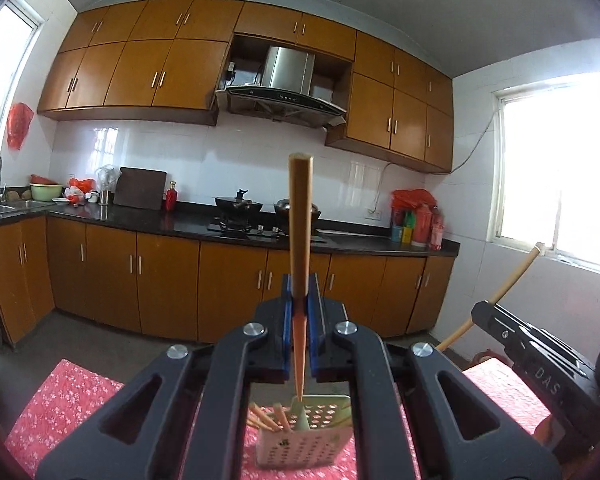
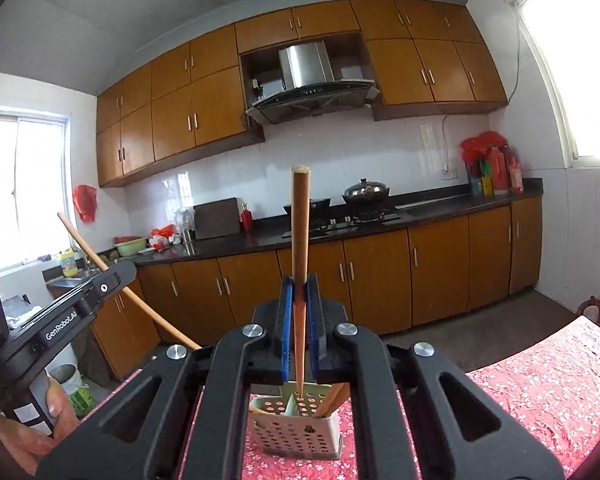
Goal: Organize utensils
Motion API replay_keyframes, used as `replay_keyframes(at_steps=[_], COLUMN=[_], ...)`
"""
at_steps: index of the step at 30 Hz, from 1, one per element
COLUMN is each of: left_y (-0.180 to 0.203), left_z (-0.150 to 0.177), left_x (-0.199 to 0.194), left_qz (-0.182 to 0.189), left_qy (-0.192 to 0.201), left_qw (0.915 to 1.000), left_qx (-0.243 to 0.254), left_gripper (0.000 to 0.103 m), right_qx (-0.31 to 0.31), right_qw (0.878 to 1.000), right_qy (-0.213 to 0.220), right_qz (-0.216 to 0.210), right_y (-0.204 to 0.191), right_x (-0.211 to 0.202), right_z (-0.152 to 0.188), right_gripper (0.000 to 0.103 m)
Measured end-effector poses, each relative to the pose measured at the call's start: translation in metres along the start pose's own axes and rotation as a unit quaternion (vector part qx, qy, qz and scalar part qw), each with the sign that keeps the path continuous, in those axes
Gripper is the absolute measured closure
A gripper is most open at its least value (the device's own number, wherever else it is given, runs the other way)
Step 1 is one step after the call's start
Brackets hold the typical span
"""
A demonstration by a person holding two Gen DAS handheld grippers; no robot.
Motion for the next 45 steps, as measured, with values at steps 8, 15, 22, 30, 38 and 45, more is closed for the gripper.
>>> replay_keyframes(at_steps=[8,15,22,30,38,45], left_y=[-0.001,-0.005,-0.026,-0.047,-0.041,-0.026], left_z=[0.035,0.051,0.037,0.048,0.097,0.137], left_x=[0.042,0.05,0.017,-0.053,-0.108,-0.137], left_qz=[0.003,0.012,-0.008,-0.038,-0.079,-0.106], left_qy=[-0.041,-0.059,-0.039,-0.032,-0.077,-0.084], left_qw=[0.9991,0.9981,0.9989,0.9987,0.9928,0.9883], left_qx=[-0.008,-0.013,-0.022,-0.004,0.047,0.071], left_gripper=[0.095,0.079,0.046,0.004,0.004,0.004], right_qx=[-0.011,-0.021,-0.022,-0.038,-0.072,-0.084], right_qw=[0.999,0.998,0.999,0.998,0.991,0.988], right_qy=[-0.043,-0.057,-0.029,0.006,0.016,-0.011], right_qz=[0.021,0.023,0.033,0.054,0.109,0.128], right_y=[0.01,0.008,0.01,0.011,0.009,0.005], right_x=[0.038,0.041,0.014,-0.039,-0.075,-0.088], right_z=[0.028,0.037,0.023,0.03,0.064,0.098], right_gripper=[0.096,0.093,0.059,0.002,0.002,0.002])
Point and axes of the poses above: each gripper's, at about its wrist camera, not at the fingertips, and x roughly the way its jaws point, y to its right, z to its underside, the point moved 5 cm from there along x, roughly the way its jaws point, and after that the axes turned 10 degrees about x, right-handed, at the moved point
